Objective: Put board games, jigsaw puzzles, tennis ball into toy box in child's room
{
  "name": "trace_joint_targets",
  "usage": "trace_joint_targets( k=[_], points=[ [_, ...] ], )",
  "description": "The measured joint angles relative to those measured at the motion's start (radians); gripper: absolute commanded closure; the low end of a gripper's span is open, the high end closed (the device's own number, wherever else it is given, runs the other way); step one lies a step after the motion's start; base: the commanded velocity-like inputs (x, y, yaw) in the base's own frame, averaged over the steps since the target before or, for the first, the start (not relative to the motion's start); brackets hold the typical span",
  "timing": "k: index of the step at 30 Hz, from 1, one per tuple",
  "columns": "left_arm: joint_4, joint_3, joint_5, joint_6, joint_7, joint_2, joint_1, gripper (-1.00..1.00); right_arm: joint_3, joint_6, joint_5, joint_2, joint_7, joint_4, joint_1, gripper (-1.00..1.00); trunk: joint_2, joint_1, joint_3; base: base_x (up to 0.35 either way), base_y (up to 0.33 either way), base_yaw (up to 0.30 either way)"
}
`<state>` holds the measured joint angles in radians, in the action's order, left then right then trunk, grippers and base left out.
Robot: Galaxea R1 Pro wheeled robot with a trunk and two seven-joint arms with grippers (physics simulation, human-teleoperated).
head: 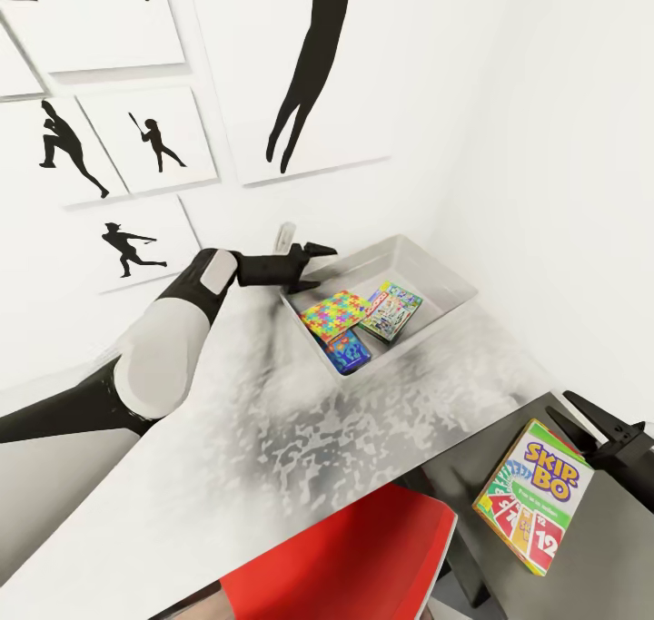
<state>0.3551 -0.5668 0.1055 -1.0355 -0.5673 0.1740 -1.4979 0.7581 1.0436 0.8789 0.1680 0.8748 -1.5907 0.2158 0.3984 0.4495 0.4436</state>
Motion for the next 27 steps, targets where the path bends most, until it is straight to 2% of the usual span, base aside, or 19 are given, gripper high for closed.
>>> trace_joint_targets(
  k=[7,11,14,16,18,20,22,23,24,25,27],
  points=[
    [0.005,0.0,0.0,-0.004,-0.002,0.0,0.0,-1.0,0.0,0.0,0.0,0.001,0.0,0.0,0.0,-1.0,0.0,0.0,0.0,0.0,0.0,0.0],
    [0.005,0.001,-0.001,-0.004,-0.005,-0.052,0.0,-1.0,0.0,0.0,0.0,0.0,0.0,0.0,0.0,-1.0,0.0,0.0,0.0,0.0,0.0,0.0],
    [0.003,0.007,-0.001,-0.004,-0.01,-0.076,0.0,-1.0,-0.001,0.0,0.0,-0.001,0.0,0.0,0.0,-1.0,0.0,0.0,0.0,0.0,0.0,0.0],
    [0.001,0.019,-0.001,-0.004,-0.025,-0.083,0.0,-1.0,-0.001,0.0,-0.001,-0.001,0.0,0.0,0.0,-1.0,0.0,0.0,0.0,0.0,0.0,0.0],
    [0.0,0.051,-0.002,-0.005,-0.061,-0.087,0.0,-1.0,-0.001,0.0,-0.001,-0.001,0.0,0.0,0.0,-1.0,0.0,0.0,0.0,0.0,0.0,0.0],
    [0.0,0.108,-0.002,-0.005,-0.121,-0.096,0.0,-1.0,-0.001,0.0,-0.001,0.0,0.0,0.0,0.0,-1.0,0.0,0.0,0.0,0.0,0.0,0.0],
    [0.001,0.218,-0.001,-0.005,-0.232,-0.114,0.0,-1.0,0.0,0.0,0.0,0.0,0.0,0.0,0.0,-1.0,0.0,0.0,0.0,0.0,0.0,0.0],
    [0.002,0.249,-0.002,-0.005,-0.266,-0.12,0.0,-1.0,0.0,0.0,0.0,0.0,0.0,0.0,0.0,-1.0,0.0,0.0,0.0,0.0,0.0,0.0],
    [0.003,0.306,-0.001,-0.006,-0.336,-0.133,0.0,-1.0,0.0,0.0,0.0,0.0,0.0,0.0,0.0,-1.0,0.0,0.0,0.0,0.0,0.0,0.0],
    [0.004,0.334,-0.001,-0.006,-0.375,-0.142,0.0,-1.0,0.0,0.0,0.0,0.001,0.0,0.0,0.0,-1.0,0.0,0.0,0.0,0.0,0.0,0.0],
    [0.006,0.422,0.0,-0.007,-0.521,-0.18,0.0,-1.0,0.0,0.0,-0.001,0.001,0.0,0.0,0.0,-1.0,0.0,0.0,0.0,0.0,0.0,0.0]
  ],
)
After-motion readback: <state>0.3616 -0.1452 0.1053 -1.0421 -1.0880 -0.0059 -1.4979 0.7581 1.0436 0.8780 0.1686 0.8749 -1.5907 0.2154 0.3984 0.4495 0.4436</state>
